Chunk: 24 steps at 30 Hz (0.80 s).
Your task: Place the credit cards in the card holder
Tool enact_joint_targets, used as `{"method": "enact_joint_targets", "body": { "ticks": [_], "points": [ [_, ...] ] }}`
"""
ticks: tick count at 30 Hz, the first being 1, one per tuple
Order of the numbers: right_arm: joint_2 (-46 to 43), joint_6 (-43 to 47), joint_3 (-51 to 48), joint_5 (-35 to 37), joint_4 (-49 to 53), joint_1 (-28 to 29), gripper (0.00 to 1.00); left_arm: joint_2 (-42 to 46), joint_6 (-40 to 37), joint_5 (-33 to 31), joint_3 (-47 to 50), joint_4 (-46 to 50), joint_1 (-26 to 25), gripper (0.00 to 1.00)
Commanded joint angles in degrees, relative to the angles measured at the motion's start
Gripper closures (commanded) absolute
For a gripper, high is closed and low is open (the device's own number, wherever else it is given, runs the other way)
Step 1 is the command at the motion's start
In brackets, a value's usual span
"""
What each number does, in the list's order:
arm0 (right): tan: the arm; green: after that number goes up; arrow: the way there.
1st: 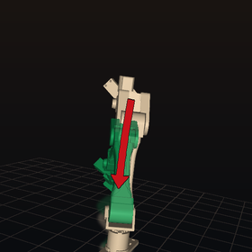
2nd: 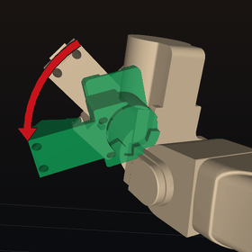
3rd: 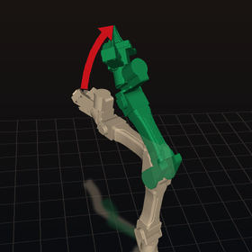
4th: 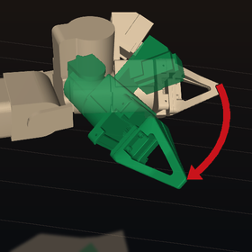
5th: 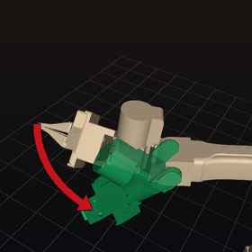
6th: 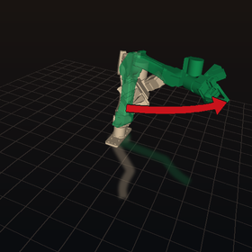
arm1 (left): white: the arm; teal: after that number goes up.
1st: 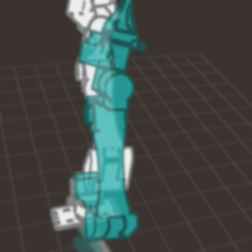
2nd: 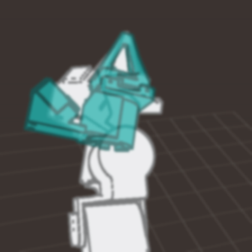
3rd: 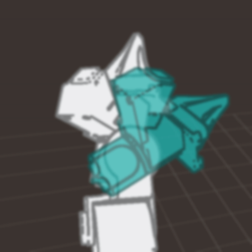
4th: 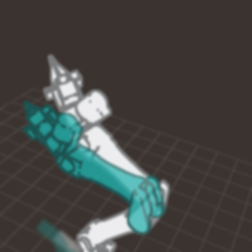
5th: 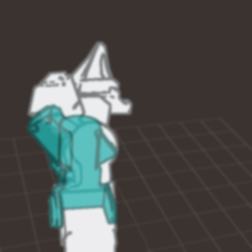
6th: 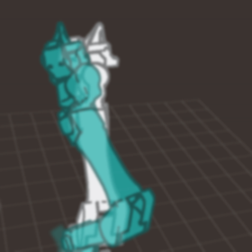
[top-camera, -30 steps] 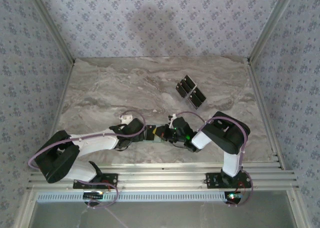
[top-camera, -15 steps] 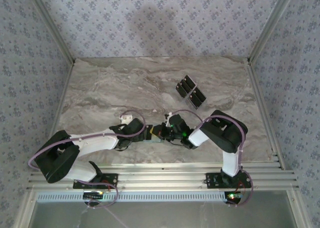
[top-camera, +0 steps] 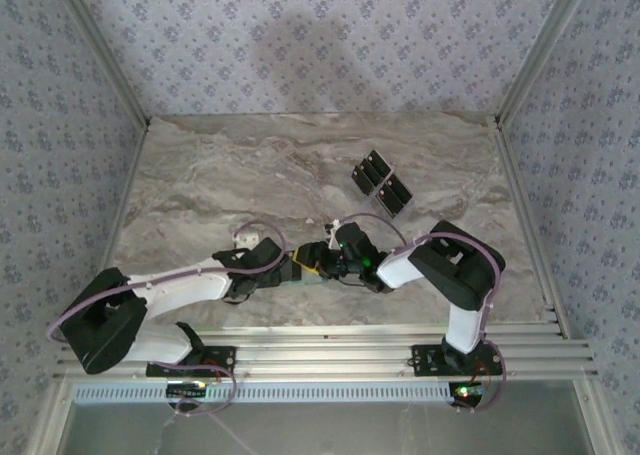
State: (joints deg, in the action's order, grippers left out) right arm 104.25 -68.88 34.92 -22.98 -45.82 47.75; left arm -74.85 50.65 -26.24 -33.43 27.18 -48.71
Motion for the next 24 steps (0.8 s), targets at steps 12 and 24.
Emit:
{"method": "enact_joint_targets", "body": {
  "ticks": [12, 24],
  "points": [
    [-2.92, 9.01, -0.75, -2.0, 21.03, -6.46, 0.51, 3.11, -0.62, -1.64, -1.03, 5.37, 1.63, 0.0],
    [-10.75, 22.74, 11.5, 1.53, 47.3, -5.4, 0.53, -1.53, -4.08, -0.34, -3.13, 0.92, 2.3, 0.0]
  ]
}}
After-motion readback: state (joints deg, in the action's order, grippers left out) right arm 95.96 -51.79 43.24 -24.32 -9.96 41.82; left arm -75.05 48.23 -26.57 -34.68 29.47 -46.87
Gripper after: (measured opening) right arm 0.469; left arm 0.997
